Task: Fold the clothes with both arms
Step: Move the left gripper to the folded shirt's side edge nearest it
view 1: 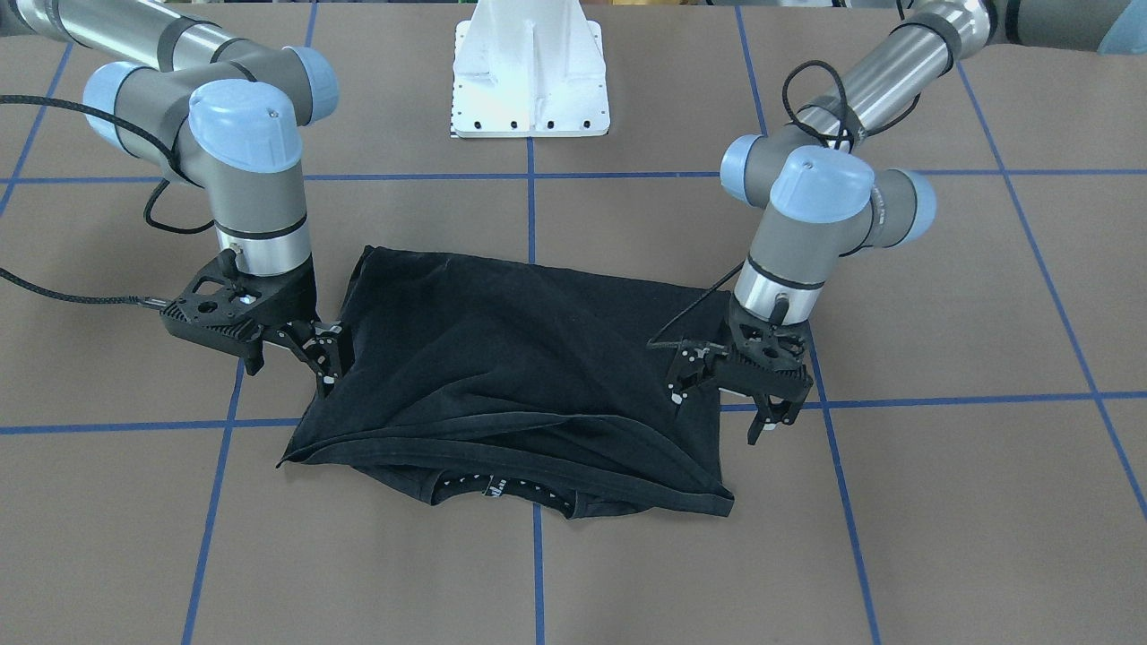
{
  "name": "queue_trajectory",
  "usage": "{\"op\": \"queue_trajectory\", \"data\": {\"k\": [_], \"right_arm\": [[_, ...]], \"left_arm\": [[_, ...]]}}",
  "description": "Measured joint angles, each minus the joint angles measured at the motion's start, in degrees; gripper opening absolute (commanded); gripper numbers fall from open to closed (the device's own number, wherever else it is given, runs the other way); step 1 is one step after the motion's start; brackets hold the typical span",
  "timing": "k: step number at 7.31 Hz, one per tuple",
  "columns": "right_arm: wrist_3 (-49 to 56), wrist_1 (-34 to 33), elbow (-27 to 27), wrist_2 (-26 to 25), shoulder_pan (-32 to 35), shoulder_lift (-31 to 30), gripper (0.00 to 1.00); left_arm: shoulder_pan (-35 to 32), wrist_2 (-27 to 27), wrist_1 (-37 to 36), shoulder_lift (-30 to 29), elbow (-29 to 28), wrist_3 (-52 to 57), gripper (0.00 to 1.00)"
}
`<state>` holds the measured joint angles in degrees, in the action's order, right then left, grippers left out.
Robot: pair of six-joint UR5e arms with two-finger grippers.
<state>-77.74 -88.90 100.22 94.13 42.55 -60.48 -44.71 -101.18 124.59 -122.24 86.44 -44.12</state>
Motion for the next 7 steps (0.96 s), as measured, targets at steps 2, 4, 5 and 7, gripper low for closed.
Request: {"op": "queue_trajectory", "data": {"k": [2, 4, 5, 7], "right_arm": [[0.4, 0.0, 1.0, 0.5, 0.1, -0.2, 1.0], [0.6, 0.1, 1.5, 0.6, 0.0, -0.8, 1.0], [1.4, 0.1, 1.9, 0.9, 0.0, -1.3, 1.0], [3.0, 0.6, 2.9, 1.8, 0.0, -2.2, 1.0]], "left_arm": [[0.9, -4.4, 0.6, 6.6, 10.0, -2.0, 1.0], [3.3, -4.9, 5.0, 10.5, 11.7, -8.7, 1.0], [4.0, -4.6, 8.3, 13.6, 11.4, -9.2, 1.0], [6.4, -2.1, 14.7, 18.3, 9.0, -9.1, 1.0]]}}
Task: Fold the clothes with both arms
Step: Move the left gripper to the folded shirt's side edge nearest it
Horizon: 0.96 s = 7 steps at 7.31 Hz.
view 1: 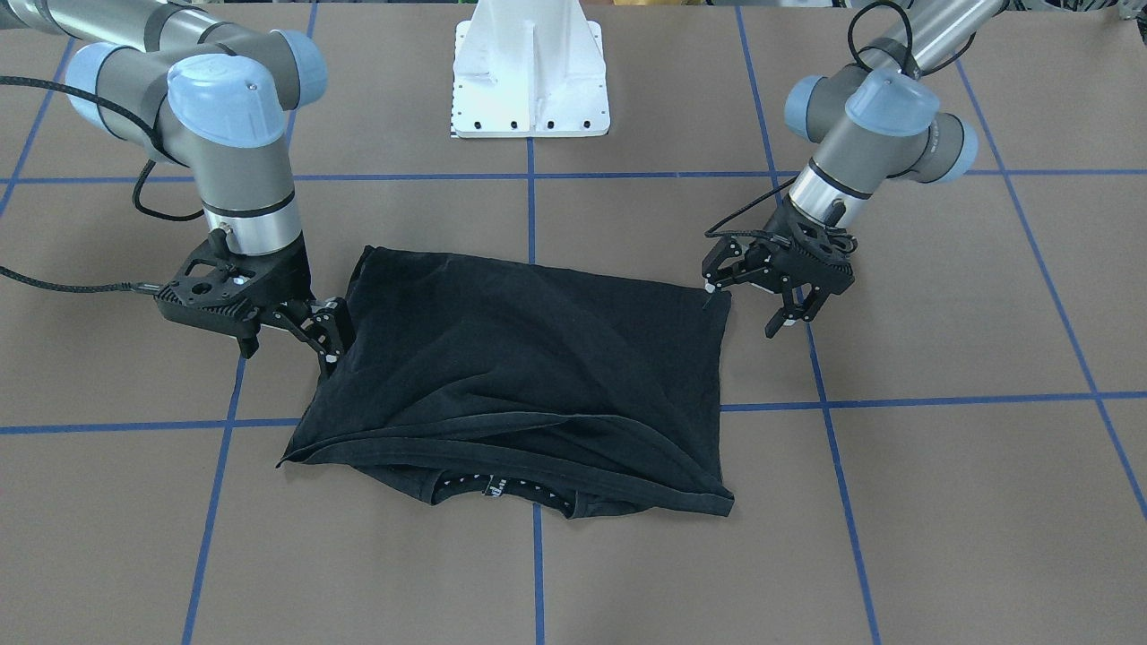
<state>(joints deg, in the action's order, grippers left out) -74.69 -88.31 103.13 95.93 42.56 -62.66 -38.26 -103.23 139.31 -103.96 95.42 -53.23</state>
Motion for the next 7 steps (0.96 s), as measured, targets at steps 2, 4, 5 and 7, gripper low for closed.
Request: {"op": "queue_trajectory", "data": {"k": [2, 4, 5, 7], "right_arm": [[0.3, 0.6, 0.3, 0.2, 0.0, -0.5, 1.0], [0.3, 0.8, 0.3, 0.2, 0.0, -0.5, 1.0], [0.3, 0.8, 0.3, 0.2, 0.0, -0.5, 1.0], [0.3, 0.8, 0.4, 0.2, 0.0, -0.5, 1.0]], "left_arm": [[3.8, 1.5, 2.5, 1.0, -1.7, -0.4, 0.95], [6.6, 2.6, 2.8, 1.1, -1.9, -0.7, 0.6], [7.1, 2.8, 2.8, 1.2, -1.9, -1.0, 0.55], [7.4, 2.9, 2.8, 1.3, -1.9, -1.1, 0.09]]}}
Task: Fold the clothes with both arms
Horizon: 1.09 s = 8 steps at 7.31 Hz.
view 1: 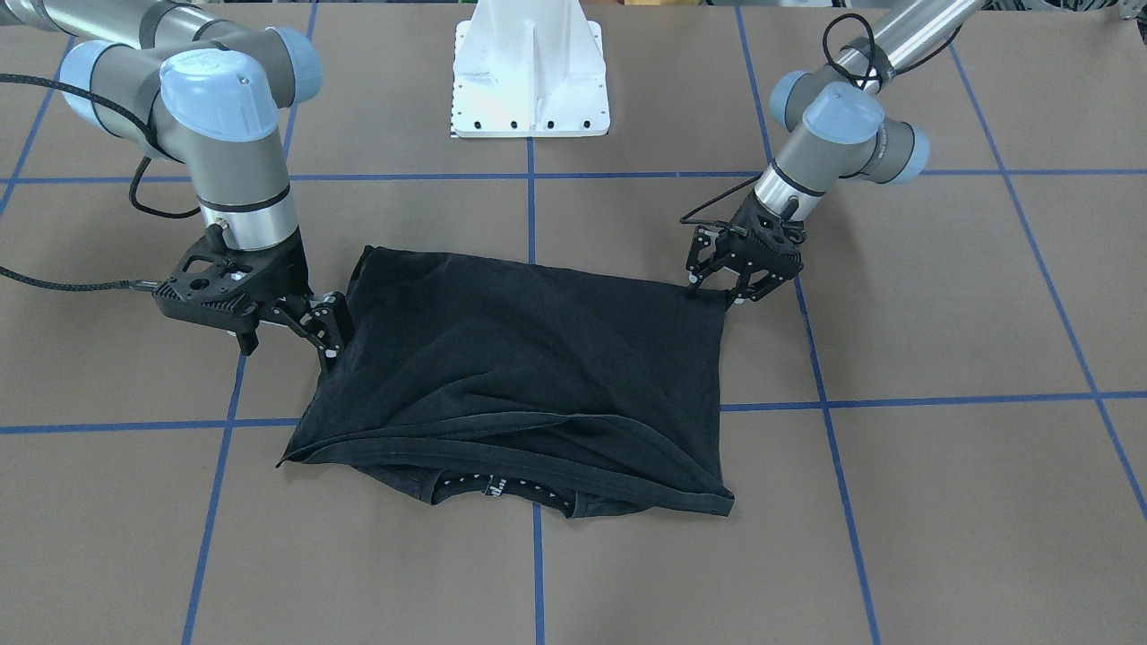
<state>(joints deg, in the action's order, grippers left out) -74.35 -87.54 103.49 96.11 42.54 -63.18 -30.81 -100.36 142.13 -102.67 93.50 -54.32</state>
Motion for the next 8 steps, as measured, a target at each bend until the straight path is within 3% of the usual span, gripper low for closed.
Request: {"op": "queue_trajectory", "data": {"k": [1, 5, 8], "right_arm": [[0.0, 0.0, 0.0, 0.0, 0.0, 0.0, 1.0], [0.1, 0.0, -0.1, 0.0, -0.2, 0.2, 1.0], [0.1, 0.0, -0.1, 0.1, -0.4, 0.6, 1.0]], "left_arm": [[0.0, 0.0, 0.0, 0.1, 0.1, 0.0, 0.0], [-2.2, -0.2, -0.4, 0.5, 0.3, 3.5, 0.0], [-12.3, -1.0, -0.3, 0.2, -5.2, 18.6, 0.0]]}}
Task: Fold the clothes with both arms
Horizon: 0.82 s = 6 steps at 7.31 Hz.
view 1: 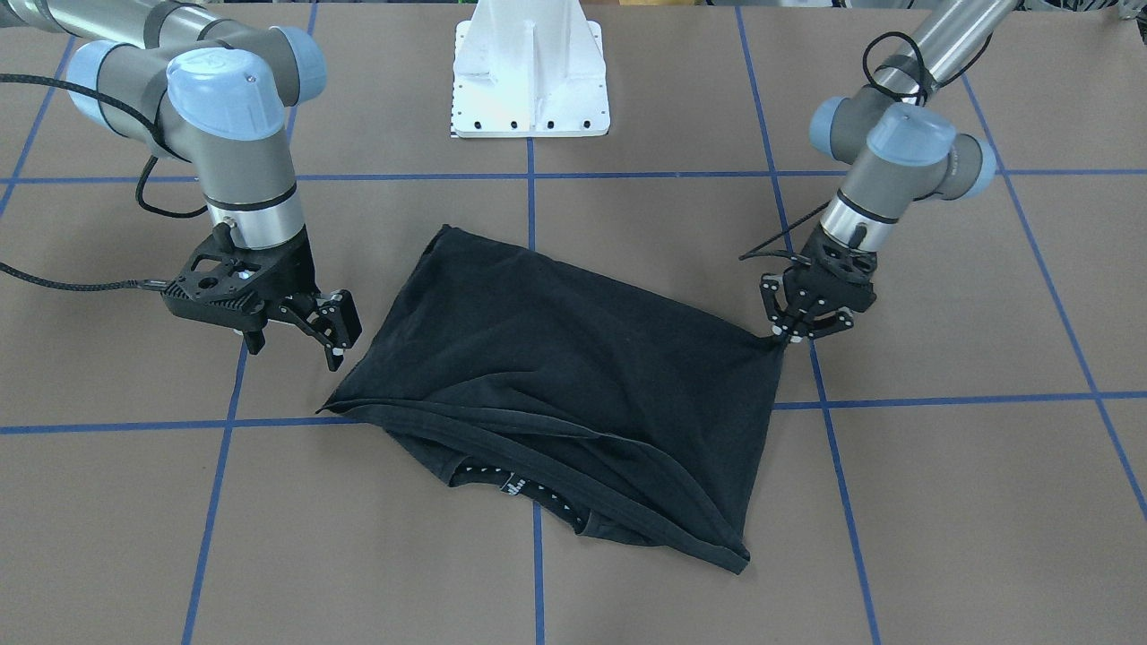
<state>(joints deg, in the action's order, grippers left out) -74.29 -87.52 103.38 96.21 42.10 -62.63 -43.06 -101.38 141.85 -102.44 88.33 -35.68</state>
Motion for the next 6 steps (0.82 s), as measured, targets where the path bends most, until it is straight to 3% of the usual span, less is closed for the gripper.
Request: {"op": "queue_trajectory", "data": {"k": [2, 4, 5, 6], "right_arm": [[-0.1, 0.0, 0.1, 0.0, -0.3, 0.2, 1.0], [-0.2, 0.0, 0.3, 0.0, -0.5, 0.3, 1.0], [-0.2, 0.1, 0.4, 0.0, -0.6, 0.3, 1.0], [-0.2, 0.1, 0.4, 0.0, -0.7, 0.3, 1.0]], "left_arm": [[-7.3, -1.3, 0.5, -4.9, -9.6, 8.2, 0.0], [-11.1, -1.6, 1.4, -14.9, -22.5, 11.0, 0.0], [-12.1, -1.6, 2.0, -19.5, -28.5, 11.4, 0.2], [-12.8, -1.4, 2.3, -22.5, -32.2, 11.6, 0.99]]}}
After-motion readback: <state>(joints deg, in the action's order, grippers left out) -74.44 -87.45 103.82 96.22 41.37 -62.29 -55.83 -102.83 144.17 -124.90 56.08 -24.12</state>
